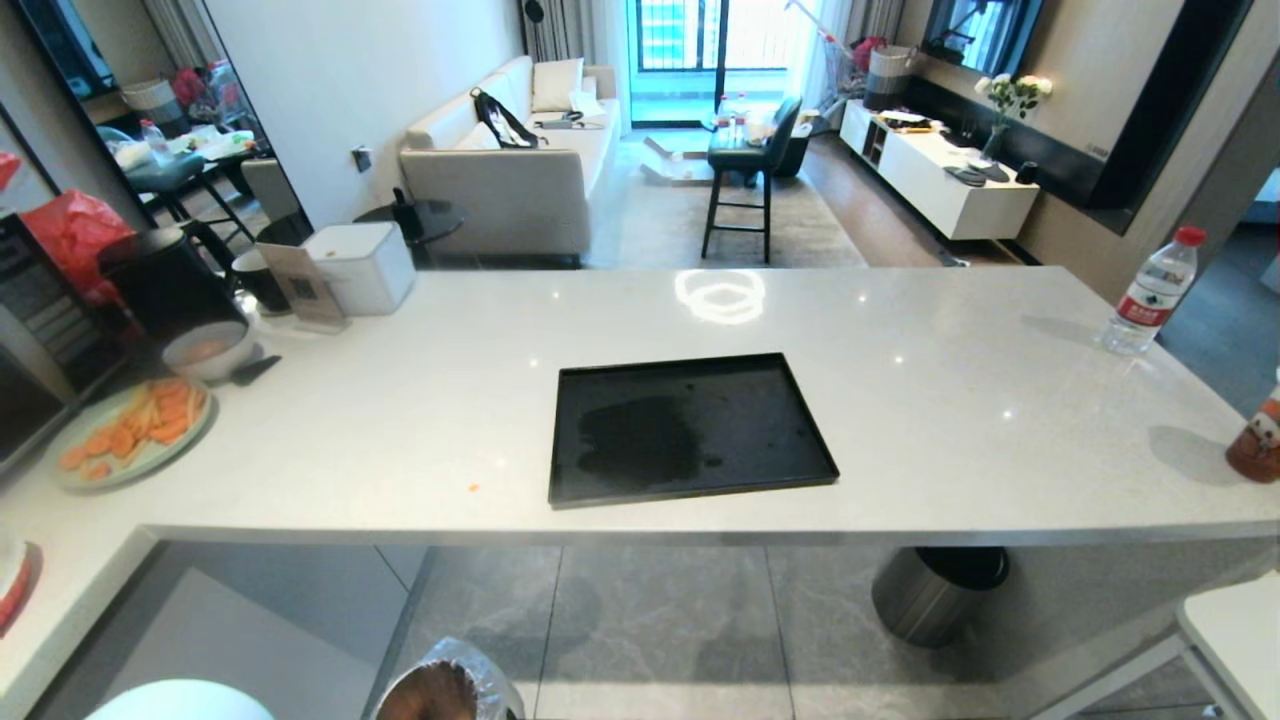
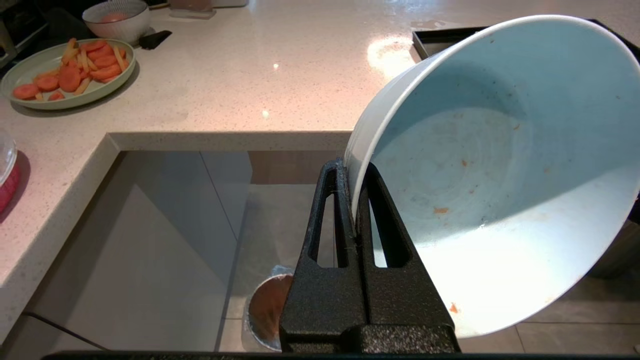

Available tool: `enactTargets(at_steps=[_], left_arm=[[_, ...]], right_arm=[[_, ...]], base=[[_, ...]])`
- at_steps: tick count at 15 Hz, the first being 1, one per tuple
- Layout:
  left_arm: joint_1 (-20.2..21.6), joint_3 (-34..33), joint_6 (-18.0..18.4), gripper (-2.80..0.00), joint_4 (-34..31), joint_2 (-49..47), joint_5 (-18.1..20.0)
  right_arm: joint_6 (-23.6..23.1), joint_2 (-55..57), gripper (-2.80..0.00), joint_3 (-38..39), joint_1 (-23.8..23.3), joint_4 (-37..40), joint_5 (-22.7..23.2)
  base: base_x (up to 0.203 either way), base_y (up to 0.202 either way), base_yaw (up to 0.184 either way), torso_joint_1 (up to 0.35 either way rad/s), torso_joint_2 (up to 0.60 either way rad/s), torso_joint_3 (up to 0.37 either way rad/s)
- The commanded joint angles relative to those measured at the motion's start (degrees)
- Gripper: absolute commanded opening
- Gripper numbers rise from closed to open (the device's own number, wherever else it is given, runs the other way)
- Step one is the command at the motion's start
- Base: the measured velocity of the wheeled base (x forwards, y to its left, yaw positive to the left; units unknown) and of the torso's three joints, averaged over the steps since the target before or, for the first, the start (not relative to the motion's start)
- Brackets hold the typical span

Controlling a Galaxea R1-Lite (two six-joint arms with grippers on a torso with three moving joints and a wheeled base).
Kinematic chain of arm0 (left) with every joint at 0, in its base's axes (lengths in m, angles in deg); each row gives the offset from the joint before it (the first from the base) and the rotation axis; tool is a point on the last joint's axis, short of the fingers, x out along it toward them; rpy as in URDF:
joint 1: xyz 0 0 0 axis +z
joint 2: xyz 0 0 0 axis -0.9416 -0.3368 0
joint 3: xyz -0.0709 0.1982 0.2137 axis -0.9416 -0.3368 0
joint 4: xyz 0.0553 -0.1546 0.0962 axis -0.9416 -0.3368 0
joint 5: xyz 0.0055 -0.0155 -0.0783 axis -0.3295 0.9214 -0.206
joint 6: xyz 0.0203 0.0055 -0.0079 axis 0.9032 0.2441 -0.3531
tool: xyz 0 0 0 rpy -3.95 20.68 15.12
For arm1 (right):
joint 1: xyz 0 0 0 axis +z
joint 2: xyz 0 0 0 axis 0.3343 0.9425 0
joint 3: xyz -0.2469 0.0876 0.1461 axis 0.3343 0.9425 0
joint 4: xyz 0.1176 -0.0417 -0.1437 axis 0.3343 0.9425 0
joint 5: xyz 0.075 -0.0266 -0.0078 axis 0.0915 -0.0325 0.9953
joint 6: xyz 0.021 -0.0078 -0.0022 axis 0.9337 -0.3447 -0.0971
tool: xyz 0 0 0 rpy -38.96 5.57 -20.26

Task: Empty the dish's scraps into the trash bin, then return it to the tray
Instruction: Put the bowl back to the table

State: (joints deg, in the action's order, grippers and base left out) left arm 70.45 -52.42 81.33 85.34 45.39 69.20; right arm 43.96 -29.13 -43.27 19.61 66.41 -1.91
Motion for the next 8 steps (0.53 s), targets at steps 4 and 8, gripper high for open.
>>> enactTargets(at_steps=[4, 8], left_arm=[[0.04, 0.0, -0.01, -2.8, 0.02, -0.04, 0.0], [0.04, 0.0, -0.01, -2.8, 0.02, -0.04, 0.0]], right_arm=[[0.03, -0.02, -2.8, 0.02, 0.01, 0.06, 0.0], [0.03, -0.02, -2.8, 0.02, 0.01, 0.06, 0.0]], base=[[0.0, 0.0, 0.0, 0.051, -0.12, -0.061], [0.0, 0.0, 0.0, 0.0, 0.0, 0.0]])
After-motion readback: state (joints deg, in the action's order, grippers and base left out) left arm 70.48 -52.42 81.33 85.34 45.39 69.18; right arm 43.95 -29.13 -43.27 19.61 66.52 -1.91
